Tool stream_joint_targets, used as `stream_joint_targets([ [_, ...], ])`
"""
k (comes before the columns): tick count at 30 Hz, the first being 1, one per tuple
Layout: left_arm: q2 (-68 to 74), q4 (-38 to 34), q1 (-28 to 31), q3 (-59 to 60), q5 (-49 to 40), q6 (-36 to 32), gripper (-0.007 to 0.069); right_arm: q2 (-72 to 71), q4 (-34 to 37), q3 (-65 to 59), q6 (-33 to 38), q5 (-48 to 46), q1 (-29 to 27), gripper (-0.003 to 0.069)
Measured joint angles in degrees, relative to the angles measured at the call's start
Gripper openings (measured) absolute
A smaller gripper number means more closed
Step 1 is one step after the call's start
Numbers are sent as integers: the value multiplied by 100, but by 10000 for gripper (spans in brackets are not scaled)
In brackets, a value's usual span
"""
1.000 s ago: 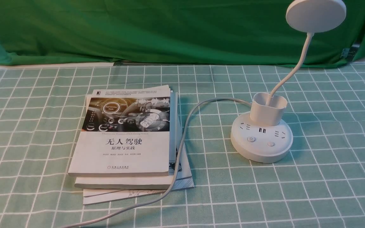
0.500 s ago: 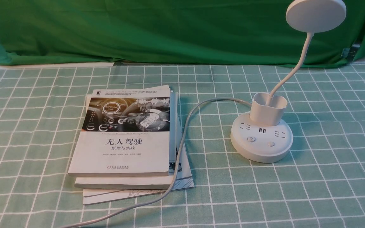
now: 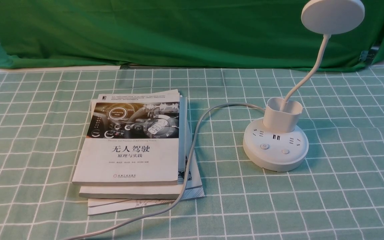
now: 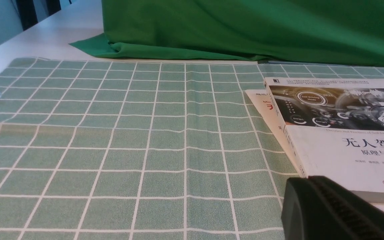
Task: Turn on the table lamp.
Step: 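Press the button on the base of the white desk lamp with the right gripper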
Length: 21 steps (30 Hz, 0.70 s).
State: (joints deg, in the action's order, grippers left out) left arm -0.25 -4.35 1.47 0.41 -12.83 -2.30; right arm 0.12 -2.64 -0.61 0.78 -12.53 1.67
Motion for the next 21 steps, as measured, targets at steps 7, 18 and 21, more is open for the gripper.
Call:
stream_joint_targets([
  [7,0,0,0,0,0,0,21,0,673,0,-1354,13,0,241],
  [18,0,0,0,0,0,0,21,0,1513,0,-5503,25,0,241],
  [21,0,0,0,0,0,0,21,0,1476,0,-5374,25,0,241],
])
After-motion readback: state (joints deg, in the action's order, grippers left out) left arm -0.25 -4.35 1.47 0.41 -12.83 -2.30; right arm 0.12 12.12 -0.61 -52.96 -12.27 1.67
